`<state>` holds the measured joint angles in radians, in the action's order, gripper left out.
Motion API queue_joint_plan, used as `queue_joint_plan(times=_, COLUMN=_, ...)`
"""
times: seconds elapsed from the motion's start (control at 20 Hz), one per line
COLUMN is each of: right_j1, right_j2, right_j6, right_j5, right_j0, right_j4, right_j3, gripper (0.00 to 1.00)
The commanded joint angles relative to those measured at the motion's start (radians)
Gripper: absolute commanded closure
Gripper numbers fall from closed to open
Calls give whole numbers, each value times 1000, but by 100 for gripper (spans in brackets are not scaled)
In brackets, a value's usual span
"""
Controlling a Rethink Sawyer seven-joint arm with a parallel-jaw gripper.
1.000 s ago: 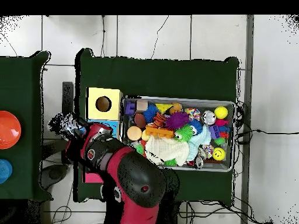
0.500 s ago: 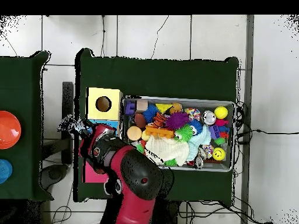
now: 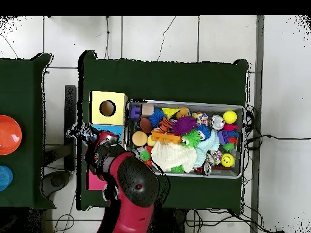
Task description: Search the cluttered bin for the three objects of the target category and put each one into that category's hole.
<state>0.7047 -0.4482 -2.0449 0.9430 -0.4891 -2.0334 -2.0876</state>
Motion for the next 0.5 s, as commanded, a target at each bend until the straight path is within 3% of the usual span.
queue_joint_plan(times=0.05, right_j1=-92, right_j2=33, right_j6=378, right_j5=-111, right_j0=-26, right_j4=-153, right_j3=-10, gripper=100)
queue_joint_plan(times=0.5, right_j1=-135, right_j2=-10, right_j6=382, right_j5=-119, right_j0=-60, right_j4=-159, right_j3=35, gripper=100)
